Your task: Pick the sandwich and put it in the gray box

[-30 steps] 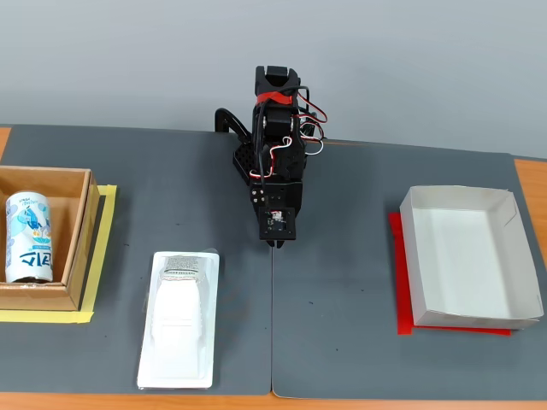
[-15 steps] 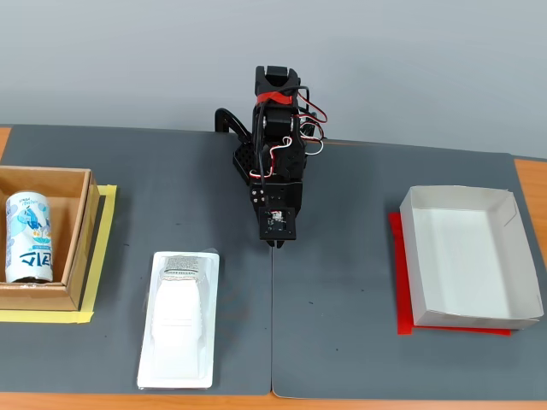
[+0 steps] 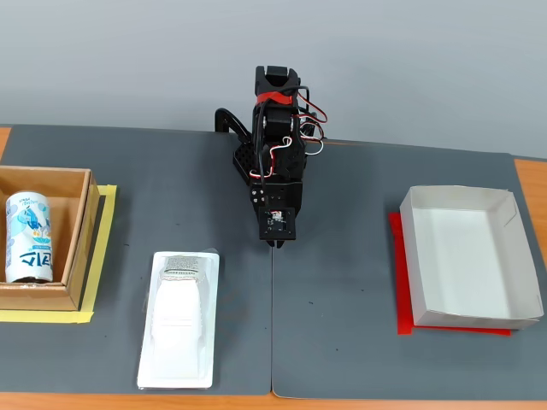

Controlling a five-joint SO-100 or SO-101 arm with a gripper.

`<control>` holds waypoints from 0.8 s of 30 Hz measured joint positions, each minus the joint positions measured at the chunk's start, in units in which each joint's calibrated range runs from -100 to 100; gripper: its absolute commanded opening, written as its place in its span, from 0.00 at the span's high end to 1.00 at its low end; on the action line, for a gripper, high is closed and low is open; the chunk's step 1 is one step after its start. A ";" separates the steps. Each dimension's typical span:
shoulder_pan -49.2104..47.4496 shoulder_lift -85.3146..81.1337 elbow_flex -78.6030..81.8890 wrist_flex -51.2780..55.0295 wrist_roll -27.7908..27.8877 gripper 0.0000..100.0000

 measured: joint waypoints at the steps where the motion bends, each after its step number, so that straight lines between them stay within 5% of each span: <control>1: 0.00 0.00 0.00 0.00 0.00 0.98; 24: 1.77 36.45 -31.25 -7.98 -0.05 0.98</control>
